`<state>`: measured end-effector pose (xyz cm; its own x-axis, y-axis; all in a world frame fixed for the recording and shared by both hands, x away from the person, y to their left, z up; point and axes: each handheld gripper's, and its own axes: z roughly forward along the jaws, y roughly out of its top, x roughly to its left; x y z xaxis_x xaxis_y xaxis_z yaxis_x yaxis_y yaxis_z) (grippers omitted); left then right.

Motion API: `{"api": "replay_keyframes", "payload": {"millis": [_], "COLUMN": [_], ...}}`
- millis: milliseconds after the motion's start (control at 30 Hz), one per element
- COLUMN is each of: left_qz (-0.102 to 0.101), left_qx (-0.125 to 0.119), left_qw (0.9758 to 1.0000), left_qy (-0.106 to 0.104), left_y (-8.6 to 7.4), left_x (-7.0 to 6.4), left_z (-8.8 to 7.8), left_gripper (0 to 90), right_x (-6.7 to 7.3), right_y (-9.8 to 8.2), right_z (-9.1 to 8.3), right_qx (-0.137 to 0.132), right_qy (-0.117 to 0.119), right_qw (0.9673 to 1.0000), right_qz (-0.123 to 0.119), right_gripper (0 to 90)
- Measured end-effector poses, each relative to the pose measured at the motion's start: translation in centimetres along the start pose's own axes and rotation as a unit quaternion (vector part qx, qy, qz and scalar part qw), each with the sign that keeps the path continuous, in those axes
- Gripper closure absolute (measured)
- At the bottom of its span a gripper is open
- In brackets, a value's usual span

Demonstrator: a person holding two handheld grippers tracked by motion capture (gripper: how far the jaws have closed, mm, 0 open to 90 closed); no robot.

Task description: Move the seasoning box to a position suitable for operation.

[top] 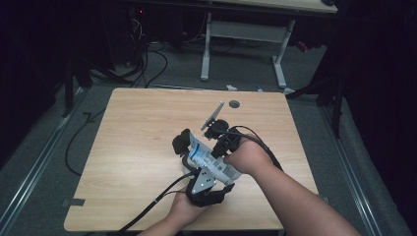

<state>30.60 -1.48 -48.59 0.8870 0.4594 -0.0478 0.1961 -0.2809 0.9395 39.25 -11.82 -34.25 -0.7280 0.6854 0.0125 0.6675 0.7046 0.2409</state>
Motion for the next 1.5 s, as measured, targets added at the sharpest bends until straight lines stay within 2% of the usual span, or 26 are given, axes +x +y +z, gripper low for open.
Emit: {"api": "replay_keyframes", "payload": {"millis": [233, 400, 500, 733, 867, 1000, 1067, 1500], "left_qz": [-0.001, -0.002, -0.004, -0.007, -0.009, -0.009, -0.008, -0.007], "left_qx": [0.002, -0.004, -0.006, -0.006, -0.008, -0.008, -0.008, -0.008], "left_qw": [1.0000, 1.0000, 1.0000, 1.0000, 0.9999, 0.9999, 0.9999, 0.9999], "left_qy": [0.000, 0.003, 0.003, 0.004, 0.005, 0.004, 0.004, 0.005], "left_y": [-0.12, -0.02, 0.00, -0.03, 0.03, 0.07, 0.06, 0.05], "left_x": [-0.12, -0.08, -0.10, -0.07, -0.02, -0.01, -0.02, -0.01], "left_z": [0.13, 0.09, 0.12, 0.18, 0.12, 0.07, 0.07, 0.03], "left_gripper": [49.9, 49.9, 49.8, 49.7, 49.6, 49.3, 49.1, 49.0], "right_x": [-0.07, 0.13, 0.06, 0.16, 0.15, 0.33, 0.26, 0.36], "right_y": [0.04, 0.19, 0.27, 0.41, 0.53, 0.65, 0.69, 0.76], "right_z": [0.22, 0.07, -0.03, 0.08, 0.05, -0.01, -0.01, 0.05], "right_qx": [0.006, 0.007, 0.008, 0.014, 0.013, 0.015, 0.014, 0.014], "right_qy": [-0.002, -0.004, -0.006, -0.008, -0.009, -0.010, -0.012, -0.012], "right_qw": [1.0000, 1.0000, 0.9999, 0.9999, 0.9998, 0.9998, 0.9998, 0.9998], "right_qz": [-0.006, -0.001, -0.009, -0.004, -0.010, -0.002, -0.010, -0.008], "right_gripper": [89.7, 89.7, 89.7, 89.8, 89.9, 89.9, 89.9, 89.8]}}
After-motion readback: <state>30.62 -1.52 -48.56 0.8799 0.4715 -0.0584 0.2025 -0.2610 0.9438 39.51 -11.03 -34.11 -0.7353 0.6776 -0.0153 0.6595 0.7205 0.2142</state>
